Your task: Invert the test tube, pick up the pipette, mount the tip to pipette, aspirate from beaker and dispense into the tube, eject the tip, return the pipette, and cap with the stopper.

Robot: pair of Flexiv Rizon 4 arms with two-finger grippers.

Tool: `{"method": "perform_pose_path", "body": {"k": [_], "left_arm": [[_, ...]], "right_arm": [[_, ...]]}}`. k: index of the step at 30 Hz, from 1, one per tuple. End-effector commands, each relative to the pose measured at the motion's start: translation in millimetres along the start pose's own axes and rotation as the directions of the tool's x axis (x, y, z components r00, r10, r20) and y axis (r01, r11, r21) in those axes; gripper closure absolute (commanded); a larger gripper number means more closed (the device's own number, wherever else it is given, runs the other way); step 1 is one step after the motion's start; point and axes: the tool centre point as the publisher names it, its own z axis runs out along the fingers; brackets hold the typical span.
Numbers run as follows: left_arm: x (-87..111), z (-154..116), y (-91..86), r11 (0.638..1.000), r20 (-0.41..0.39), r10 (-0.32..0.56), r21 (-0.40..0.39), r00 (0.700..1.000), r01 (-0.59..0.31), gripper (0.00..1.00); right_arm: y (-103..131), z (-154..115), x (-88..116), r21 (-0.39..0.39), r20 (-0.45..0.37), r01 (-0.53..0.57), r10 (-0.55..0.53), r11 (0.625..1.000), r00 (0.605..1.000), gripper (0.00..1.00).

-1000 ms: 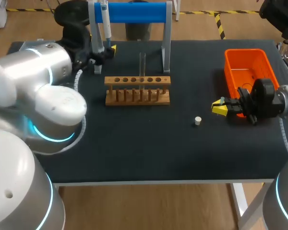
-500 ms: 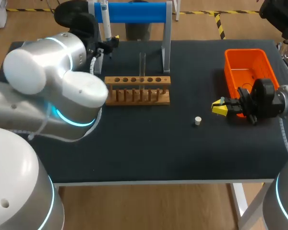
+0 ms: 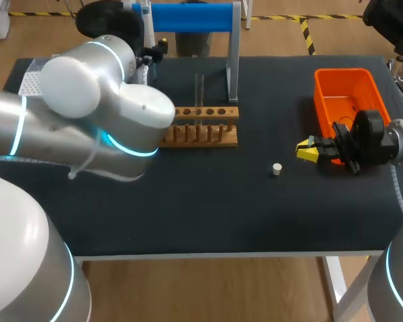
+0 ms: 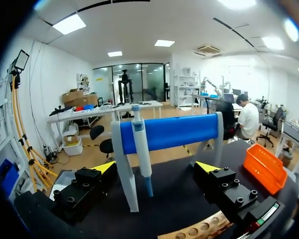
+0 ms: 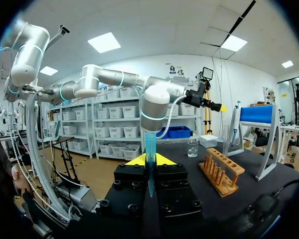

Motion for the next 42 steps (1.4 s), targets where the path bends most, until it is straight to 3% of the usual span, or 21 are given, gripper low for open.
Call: {"method": "perform_pose_path", "body": {"k": [1, 5, 6, 32, 35, 37, 42], "left_arm": [[0.2, 15.9, 2.6, 1.0, 0.055, -0.018, 0.02, 0.998, 0.017, 0.0], [-3.6, 24.7, 0.7, 0.999, 0.066, -0.03, 0.037, 0.997, 0.028, 0.0], [-5.5, 40.3, -2.2, 0.995, 0.08, -0.062, 0.079, 0.995, 0.056, 0.0], [-7.7, 79.3, -14.7, 0.987, 0.098, -0.109, 0.125, 0.989, 0.096, 0.0], [-8.6, 81.9, -15.5, 0.987, 0.097, -0.108, 0.126, 0.989, 0.095, 0.1], [-8.8, 84.5, -16.5, 0.988, 0.096, -0.105, 0.126, 0.99, 0.093, 0.44], [-9.8, 86.5, -17.5, 0.988, 0.097, -0.1, 0.125, 0.99, 0.087, 0.42]], "right_arm": [[0.1, 0.6, 0.6, 0.001, 0.003, 0.001, -0.001, 1.0, 1.0, 1.0], [0.1, 0.6, 0.6, 0.001, 0.003, 0.001, -0.001, 1.0, 1.0, 1.0], [0.1, 0.6, 0.6, 0.001, 0.003, 0.001, -0.001, 1.0, 1.0, 1.0], [0.1, 0.6, 0.6, 0.001, 0.003, 0.001, -0.001, 1.0, 1.0, 1.0], [0.1, 0.6, 0.6, 0.001, 0.003, 0.001, -0.001, 1.0, 1.0, 1.0], [0.1, 0.6, 0.6, 0.001, 0.003, 0.001, -0.001, 1.0, 1.0, 1.0], [0.1, 0.6, 0.6, 0.001, 0.003, 0.001, -0.001, 1.0, 1.0, 1.0]]}}
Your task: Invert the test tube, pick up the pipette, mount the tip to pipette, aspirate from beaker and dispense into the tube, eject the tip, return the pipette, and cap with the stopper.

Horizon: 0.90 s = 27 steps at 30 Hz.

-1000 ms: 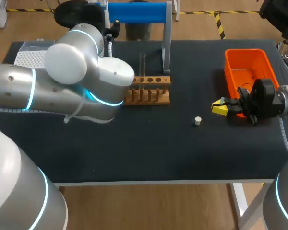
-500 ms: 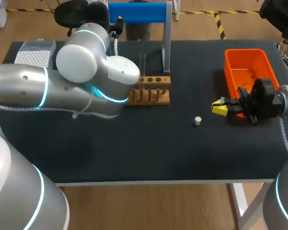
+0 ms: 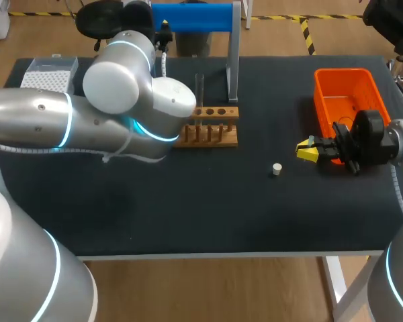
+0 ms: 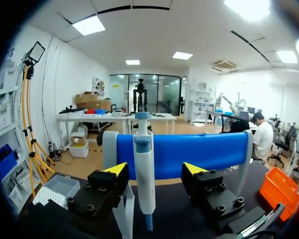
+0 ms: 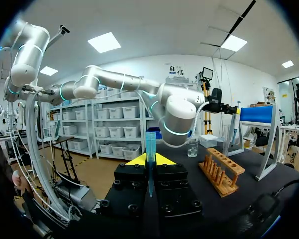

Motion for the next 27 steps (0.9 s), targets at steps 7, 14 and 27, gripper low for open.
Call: {"method": "perform_pose_path", "body": {"k": [7, 14, 27], "left_arm": [[-1.2, 9.1, -0.4, 1.0, 0.003, 0.004, 0.01, 1.0, -0.005, 0.47], [-2.8, 14.3, 0.5, 1.0, 0.004, 0.007, 0.014, 1.0, -0.007, 0.49], [-4.8, 24.0, 1.9, 1.0, 0.008, -0.001, 0.022, 1.0, 0.001, 0.51]], "right_arm": [[0.1, 0.6, 0.6, 0.001, 0.003, 0.001, -0.001, 1.0, 1.0, 1.0], [0.1, 0.6, 0.6, 0.001, 0.003, 0.001, -0.001, 1.0, 1.0, 1.0], [0.1, 0.6, 0.6, 0.001, 0.003, 0.001, -0.001, 1.0, 1.0, 1.0]]}}
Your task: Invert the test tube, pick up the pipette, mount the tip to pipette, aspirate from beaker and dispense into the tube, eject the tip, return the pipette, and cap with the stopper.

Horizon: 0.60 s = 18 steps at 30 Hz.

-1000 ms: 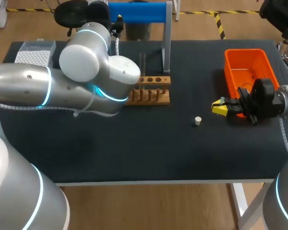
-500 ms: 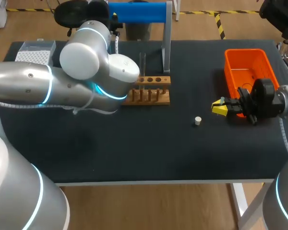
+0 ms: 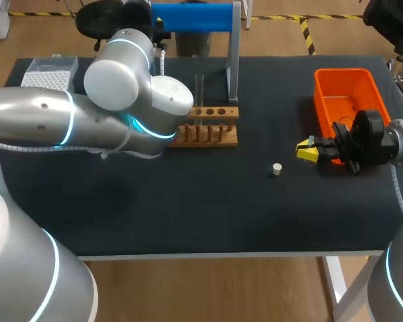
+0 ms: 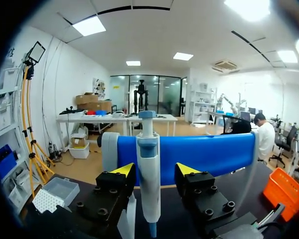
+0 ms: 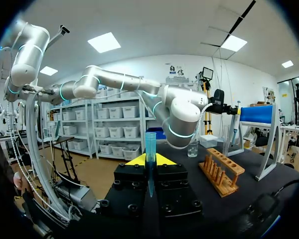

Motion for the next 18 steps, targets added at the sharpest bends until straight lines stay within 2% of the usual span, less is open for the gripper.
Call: {"method": "perform_pose_path", "body": {"k": [1, 18], "left_arm": [[1.9, 8.3, 2.5, 1.0, 0.002, -0.001, 0.01, 1.0, 0.001, 0.51], [0.7, 17.8, 0.8, 1.0, 0.013, 0.001, 0.022, 1.0, -0.002, 0.52]], "right_arm": [[0.1, 0.6, 0.6, 0.001, 0.003, 0.001, -0.001, 1.0, 1.0, 1.0], [0.1, 0.6, 0.6, 0.001, 0.003, 0.001, -0.001, 1.0, 1.0, 1.0]]}}
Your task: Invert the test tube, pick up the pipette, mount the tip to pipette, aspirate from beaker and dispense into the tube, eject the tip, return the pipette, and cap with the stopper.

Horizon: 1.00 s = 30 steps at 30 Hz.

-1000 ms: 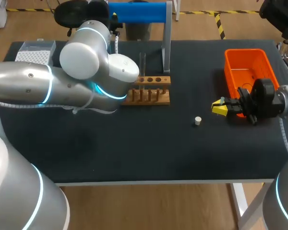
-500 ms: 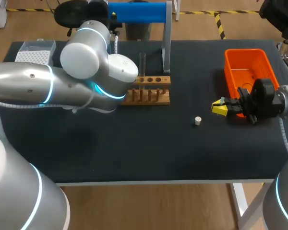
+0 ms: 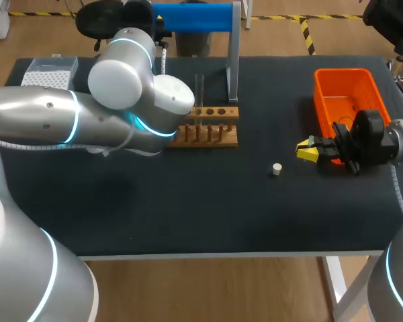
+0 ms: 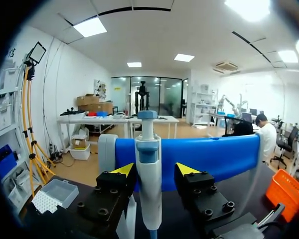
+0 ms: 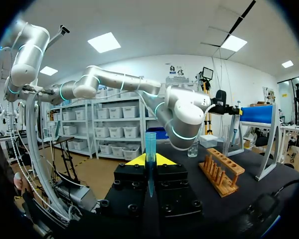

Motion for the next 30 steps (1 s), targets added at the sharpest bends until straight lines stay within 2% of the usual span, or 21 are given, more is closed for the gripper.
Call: {"method": "perform_pose_path", "body": {"k": [1, 30], "left_arm": [[1.2, 6.0, 2.2, 1.0, 0.002, 0.002, 0.007, 1.0, -0.002, 0.52], [-2.9, 9.4, 3.1, 1.0, 0.009, 0.012, 0.003, 1.0, -0.012, 0.51]], "right_arm": [[0.1, 0.6, 0.6, 0.001, 0.003, 0.001, -0.001, 1.0, 1.0, 1.0], [0.1, 0.6, 0.6, 0.001, 0.003, 0.001, -0.001, 1.0, 1.0, 1.0]]}}
